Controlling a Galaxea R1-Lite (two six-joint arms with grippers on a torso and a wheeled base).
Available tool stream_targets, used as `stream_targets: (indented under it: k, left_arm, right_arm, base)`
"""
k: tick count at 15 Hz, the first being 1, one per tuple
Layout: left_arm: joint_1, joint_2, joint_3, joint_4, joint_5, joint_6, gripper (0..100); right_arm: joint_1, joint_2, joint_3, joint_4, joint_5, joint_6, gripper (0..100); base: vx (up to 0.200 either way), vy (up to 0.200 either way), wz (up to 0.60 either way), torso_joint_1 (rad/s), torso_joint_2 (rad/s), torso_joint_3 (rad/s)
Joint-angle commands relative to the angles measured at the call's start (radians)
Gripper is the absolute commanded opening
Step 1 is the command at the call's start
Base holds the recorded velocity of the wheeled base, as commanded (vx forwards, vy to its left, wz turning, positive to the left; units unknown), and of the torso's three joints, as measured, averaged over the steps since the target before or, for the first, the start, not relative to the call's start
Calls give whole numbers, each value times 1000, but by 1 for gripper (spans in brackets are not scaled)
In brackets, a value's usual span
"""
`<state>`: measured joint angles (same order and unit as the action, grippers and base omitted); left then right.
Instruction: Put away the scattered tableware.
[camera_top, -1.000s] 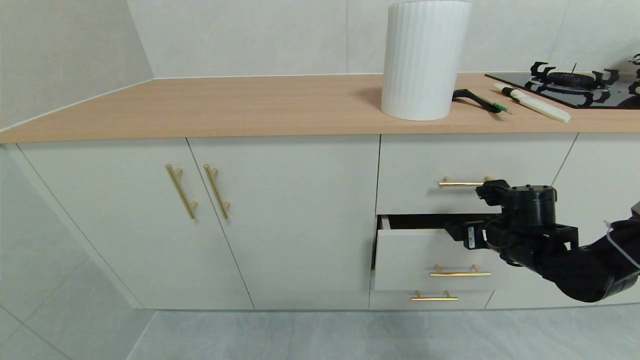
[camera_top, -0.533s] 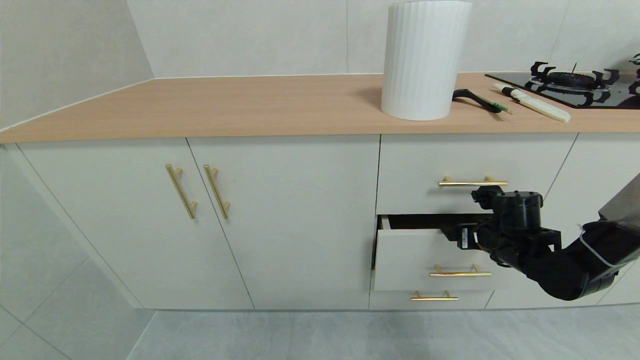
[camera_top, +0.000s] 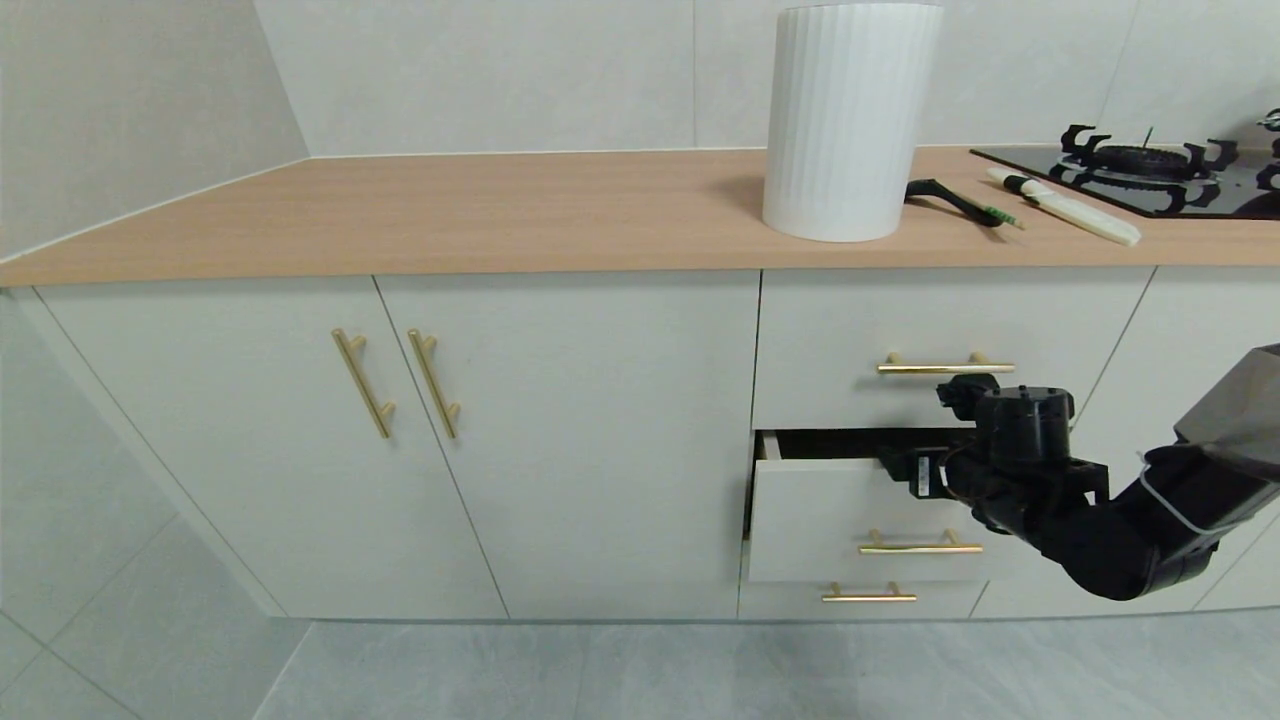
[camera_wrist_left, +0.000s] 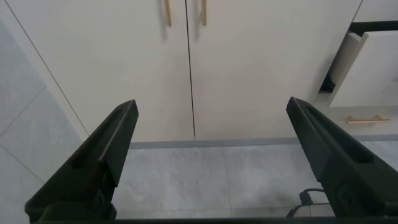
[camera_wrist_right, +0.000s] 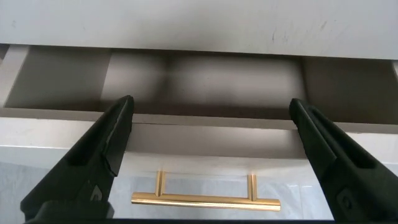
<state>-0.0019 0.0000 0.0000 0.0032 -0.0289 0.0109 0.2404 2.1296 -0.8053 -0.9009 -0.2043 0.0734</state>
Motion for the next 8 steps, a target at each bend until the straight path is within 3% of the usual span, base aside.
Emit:
stream_targets:
  k: [1, 8]
  left_arm:
    - [0, 0, 0, 0, 0, 0, 100]
    - [-1, 0, 0, 0, 0, 0, 100]
  right_arm:
    - [0, -2, 6, 13, 0, -1, 100]
    - [-1, -85, 14, 138, 8, -3, 100]
  base:
    - [0, 0, 0, 0, 0, 0]
    - [0, 0, 0, 0, 0, 0]
